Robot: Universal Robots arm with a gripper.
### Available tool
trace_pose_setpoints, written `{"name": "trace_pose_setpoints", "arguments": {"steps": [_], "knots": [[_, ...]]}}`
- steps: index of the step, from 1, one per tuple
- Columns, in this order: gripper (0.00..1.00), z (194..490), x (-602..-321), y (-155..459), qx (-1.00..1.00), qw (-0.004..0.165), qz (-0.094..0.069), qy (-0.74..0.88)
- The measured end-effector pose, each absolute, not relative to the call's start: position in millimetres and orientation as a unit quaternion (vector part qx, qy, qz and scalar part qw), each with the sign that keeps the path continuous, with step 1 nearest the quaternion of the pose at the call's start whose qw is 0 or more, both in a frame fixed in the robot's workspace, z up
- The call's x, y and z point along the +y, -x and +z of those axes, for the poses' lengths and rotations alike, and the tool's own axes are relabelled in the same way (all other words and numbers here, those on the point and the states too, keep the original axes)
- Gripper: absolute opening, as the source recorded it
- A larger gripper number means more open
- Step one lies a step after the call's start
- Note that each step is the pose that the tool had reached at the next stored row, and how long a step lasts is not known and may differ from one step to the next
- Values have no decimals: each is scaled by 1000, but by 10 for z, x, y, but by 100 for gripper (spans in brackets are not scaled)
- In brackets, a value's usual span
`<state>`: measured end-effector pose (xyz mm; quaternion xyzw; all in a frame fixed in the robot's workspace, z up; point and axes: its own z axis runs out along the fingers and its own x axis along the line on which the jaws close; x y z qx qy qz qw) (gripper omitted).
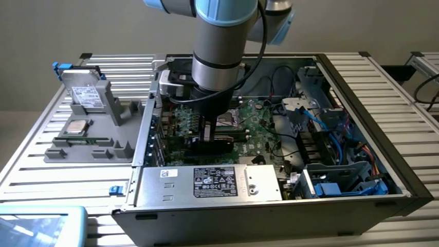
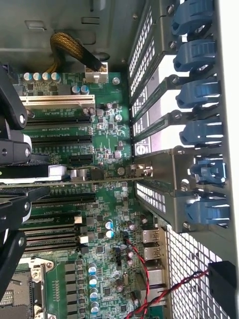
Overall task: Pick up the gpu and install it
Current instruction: 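Insert the gpu into the slot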
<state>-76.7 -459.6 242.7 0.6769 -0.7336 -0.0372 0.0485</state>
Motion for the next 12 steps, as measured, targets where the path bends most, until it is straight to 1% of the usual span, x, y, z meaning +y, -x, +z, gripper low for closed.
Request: {"name": "trace_pose_setpoints", "arguments": {"steps": [12], "knots": [[28,2426,-4597,797,-731,48,-37,-679]]}}
